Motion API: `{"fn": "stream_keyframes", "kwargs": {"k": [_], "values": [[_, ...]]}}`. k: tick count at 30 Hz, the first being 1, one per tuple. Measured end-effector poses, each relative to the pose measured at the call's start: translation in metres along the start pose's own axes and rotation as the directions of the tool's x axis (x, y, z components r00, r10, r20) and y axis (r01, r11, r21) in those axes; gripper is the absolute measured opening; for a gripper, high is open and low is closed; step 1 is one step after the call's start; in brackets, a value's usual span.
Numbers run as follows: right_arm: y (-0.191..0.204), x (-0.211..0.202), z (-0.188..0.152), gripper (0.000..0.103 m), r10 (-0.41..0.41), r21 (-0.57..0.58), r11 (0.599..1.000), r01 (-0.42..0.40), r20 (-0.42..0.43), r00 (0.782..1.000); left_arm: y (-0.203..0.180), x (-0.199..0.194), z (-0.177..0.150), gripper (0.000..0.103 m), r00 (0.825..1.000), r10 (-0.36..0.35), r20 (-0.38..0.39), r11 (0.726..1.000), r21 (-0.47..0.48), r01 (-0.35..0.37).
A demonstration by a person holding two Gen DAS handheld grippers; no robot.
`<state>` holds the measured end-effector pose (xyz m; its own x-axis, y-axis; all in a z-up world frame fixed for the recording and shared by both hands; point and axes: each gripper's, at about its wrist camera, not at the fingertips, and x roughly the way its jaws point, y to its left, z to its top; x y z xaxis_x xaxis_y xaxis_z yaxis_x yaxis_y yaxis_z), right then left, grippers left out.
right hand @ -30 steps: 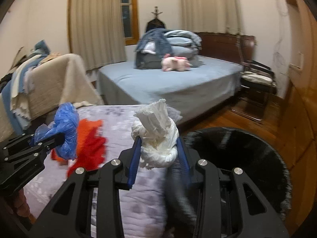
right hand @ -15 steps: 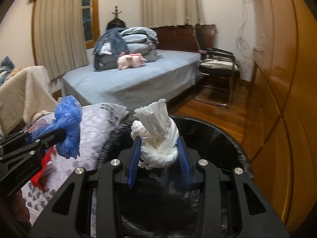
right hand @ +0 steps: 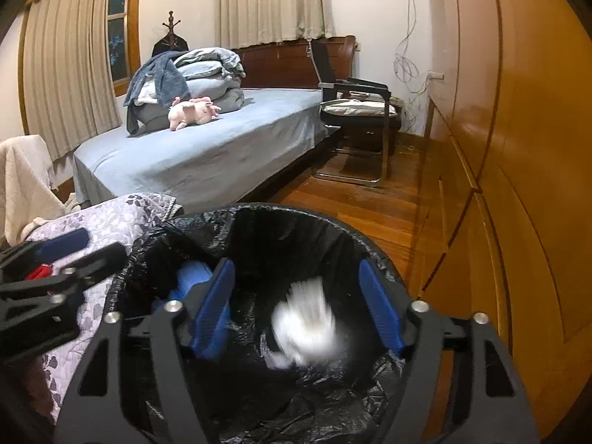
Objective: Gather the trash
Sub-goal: 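Carry the white tissue and blue bag over the bin and release both, then lower the left gripper onto the orange mesh scrubber and close on it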
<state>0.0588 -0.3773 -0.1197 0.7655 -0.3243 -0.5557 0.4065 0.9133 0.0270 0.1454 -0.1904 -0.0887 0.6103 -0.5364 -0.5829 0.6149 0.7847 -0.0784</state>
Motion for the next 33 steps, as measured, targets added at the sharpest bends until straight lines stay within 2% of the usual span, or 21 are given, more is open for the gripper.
{"fn": "stream_keyframes", "kwargs": {"k": [2,4,8,13,17,21,23,28,31,33], "values": [[0.0,-0.003,-0.002,0.093,-0.028,0.008,1.0,0.028,0.017,0.999,0.014,-0.005,-0.002,0.08,1.0,0.028,0.005,1.0,-0.003,-0.028],[0.003,-0.005,-0.003,0.096,-0.042,0.007,0.999,0.042,0.028,0.999,0.028,-0.014,-0.004,0.087,0.997,0.071,0.019,0.997,-0.005,-0.071],[0.018,-0.007,-0.001,0.098,-0.007,0.005,1.0,0.007,0.027,1.0,0.052,-0.04,-0.014,0.093,0.99,0.135,0.034,0.991,-0.026,-0.134],[0.056,-0.015,0.002,0.098,0.063,-0.035,0.997,-0.062,0.033,0.997,0.086,-0.078,-0.035,0.095,0.971,0.234,0.039,0.97,-0.083,-0.23],[0.098,-0.022,0.003,0.098,0.143,-0.081,0.987,-0.14,0.031,0.989,0.119,-0.106,-0.048,0.096,0.947,0.32,0.04,0.941,-0.134,-0.312],[0.14,-0.029,0.001,0.098,0.223,-0.125,0.968,-0.219,0.018,0.975,0.156,-0.132,-0.063,0.096,0.91,0.414,0.032,0.898,-0.178,-0.402],[0.161,-0.033,-0.002,0.098,0.257,-0.144,0.957,-0.253,0.01,0.966,0.176,-0.143,-0.072,0.096,0.886,0.463,0.02,0.869,-0.205,-0.45],[0.207,-0.035,-0.009,0.098,0.329,-0.179,0.927,-0.328,-0.024,0.944,0.217,-0.162,-0.093,0.096,0.84,0.543,-0.018,0.808,-0.263,-0.528],[0.23,-0.035,-0.015,0.098,0.354,-0.207,0.912,-0.355,-0.044,0.934,0.232,-0.166,-0.103,0.095,0.827,0.561,-0.039,0.788,-0.279,-0.548],[0.24,-0.034,-0.019,0.098,0.361,-0.221,0.905,-0.364,-0.058,0.931,0.239,-0.163,-0.109,0.093,0.826,0.56,-0.055,0.784,-0.287,-0.551]]}}
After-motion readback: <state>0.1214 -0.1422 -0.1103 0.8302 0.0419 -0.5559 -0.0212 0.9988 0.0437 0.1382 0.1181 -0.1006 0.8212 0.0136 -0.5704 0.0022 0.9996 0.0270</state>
